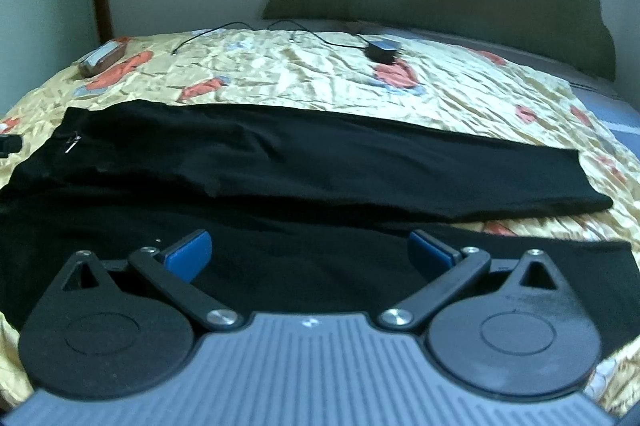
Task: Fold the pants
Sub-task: 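Close the left gripper on the trouser waistband edge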
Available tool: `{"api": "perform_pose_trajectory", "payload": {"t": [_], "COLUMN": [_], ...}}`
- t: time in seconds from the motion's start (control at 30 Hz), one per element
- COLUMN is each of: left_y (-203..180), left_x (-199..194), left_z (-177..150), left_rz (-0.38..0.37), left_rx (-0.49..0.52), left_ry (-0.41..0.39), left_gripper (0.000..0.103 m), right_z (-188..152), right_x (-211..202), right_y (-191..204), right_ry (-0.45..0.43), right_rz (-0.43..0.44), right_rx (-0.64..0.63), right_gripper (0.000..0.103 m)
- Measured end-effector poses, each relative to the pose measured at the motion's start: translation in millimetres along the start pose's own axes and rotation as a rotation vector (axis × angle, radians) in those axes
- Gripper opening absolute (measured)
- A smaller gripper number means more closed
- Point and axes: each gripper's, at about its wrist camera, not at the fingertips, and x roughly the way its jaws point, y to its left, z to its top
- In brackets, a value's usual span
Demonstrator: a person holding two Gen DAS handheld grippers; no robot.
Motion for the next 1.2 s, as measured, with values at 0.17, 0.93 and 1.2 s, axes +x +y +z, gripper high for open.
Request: {"api": "perform_pose_trajectory", "payload": {"t": [0.17,0.93,1.2], "left_y": [13.9,34.2,25.1], "left_x": [24.7,172.8,193.5], "left_z": [17.2,42.6,48.5], "left_rz": [-0.010,-0.455,-0.553], "left_rx": [0.031,0.198,0.233], "left_ry": [-0.059,-0.040,0.005], "left_gripper": [0.103,0.101,0.066], "right_z": [8.9,34.5,40.5], "right_x": [2.9,38.0,46.8], "right_y": [10.1,27.4,39.2], "right_ry": [-0.026,-0.055,-0.062], "right_rz": [0.031,-0.020,0.009], "right_rx": [-0.059,-0.162,-0.158], "right_gripper": [0.103,0.103,0.103]}}
